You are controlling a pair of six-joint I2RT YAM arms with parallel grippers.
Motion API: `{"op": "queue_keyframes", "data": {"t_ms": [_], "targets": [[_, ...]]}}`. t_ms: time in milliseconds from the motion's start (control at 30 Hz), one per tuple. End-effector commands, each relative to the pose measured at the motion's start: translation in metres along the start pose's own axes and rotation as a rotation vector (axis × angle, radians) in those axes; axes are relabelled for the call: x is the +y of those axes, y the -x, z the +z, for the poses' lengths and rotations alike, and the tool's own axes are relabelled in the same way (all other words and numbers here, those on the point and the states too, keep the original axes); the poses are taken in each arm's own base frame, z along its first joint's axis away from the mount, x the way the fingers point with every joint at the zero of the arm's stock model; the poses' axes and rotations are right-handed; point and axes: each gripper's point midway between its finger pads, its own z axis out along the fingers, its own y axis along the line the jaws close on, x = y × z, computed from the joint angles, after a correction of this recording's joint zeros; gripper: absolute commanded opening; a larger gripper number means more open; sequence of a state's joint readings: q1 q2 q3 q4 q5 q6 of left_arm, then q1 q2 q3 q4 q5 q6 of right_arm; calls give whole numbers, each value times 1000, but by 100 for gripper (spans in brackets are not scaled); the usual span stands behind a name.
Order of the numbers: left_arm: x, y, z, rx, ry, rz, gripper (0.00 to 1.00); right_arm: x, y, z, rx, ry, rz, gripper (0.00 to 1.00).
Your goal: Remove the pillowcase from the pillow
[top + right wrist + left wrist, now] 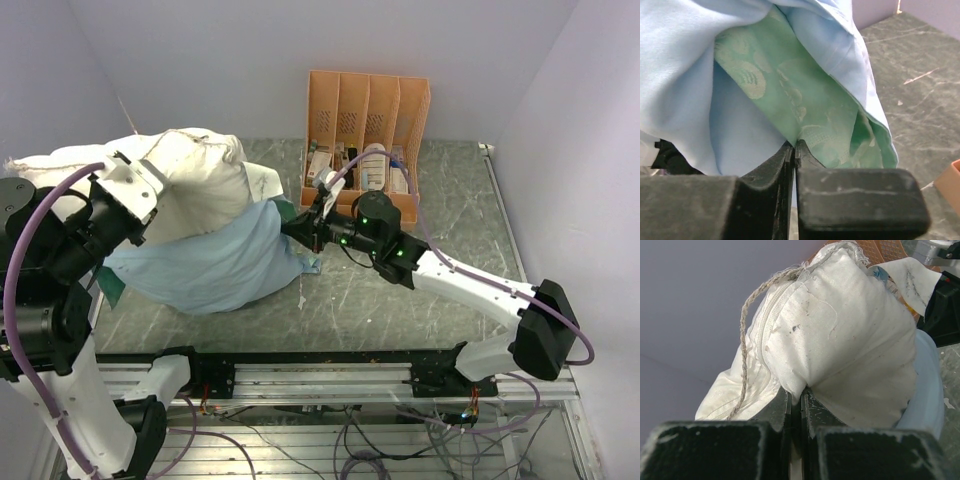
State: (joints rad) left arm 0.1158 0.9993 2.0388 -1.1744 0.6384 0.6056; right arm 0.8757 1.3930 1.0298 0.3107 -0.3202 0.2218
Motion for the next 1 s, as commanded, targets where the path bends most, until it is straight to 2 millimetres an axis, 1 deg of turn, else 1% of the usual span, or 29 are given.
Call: {"op": "queue_keyframes", "data": {"t_ms": [0,100,233,300,333,400,500,533,667,767,833,900,967], "targets": [[1,3,-3,-14,12,29,7,-5,-13,-5,8,-14,-1,0],[4,2,-2,-11,27,29,7,-11,-29,-11,20,-43,16,0],[10,4,-2,-13,58,27,7,-23,-50,-17,38,-107,43,0],[15,7,-4,-17,83,24,7,-31,-64,-19,57,-144,65,0],[17,9,-4,-23,94,22,7,-34,-75,-20,72,-161,78,0],[24,13,-6,-30,130,19,7,-43,-98,-24,104,-205,112,0],[36,22,-10,-59,198,19,7,-55,-140,-33,142,-274,168,0],[41,25,-11,-68,222,16,7,-60,-162,-39,175,-309,190,0],[56,34,-15,-94,299,-9,7,-73,-224,-57,255,-403,277,0],[61,37,-17,-103,324,-11,7,-79,-260,-72,301,-472,318,0],[60,38,-17,-104,321,-6,7,-82,-272,-80,320,-514,313,0],[59,36,-16,-99,315,-8,7,-82,-264,-83,303,-541,287,0],[57,35,-16,-99,309,-10,7,-78,-245,-81,271,-545,247,0]]}}
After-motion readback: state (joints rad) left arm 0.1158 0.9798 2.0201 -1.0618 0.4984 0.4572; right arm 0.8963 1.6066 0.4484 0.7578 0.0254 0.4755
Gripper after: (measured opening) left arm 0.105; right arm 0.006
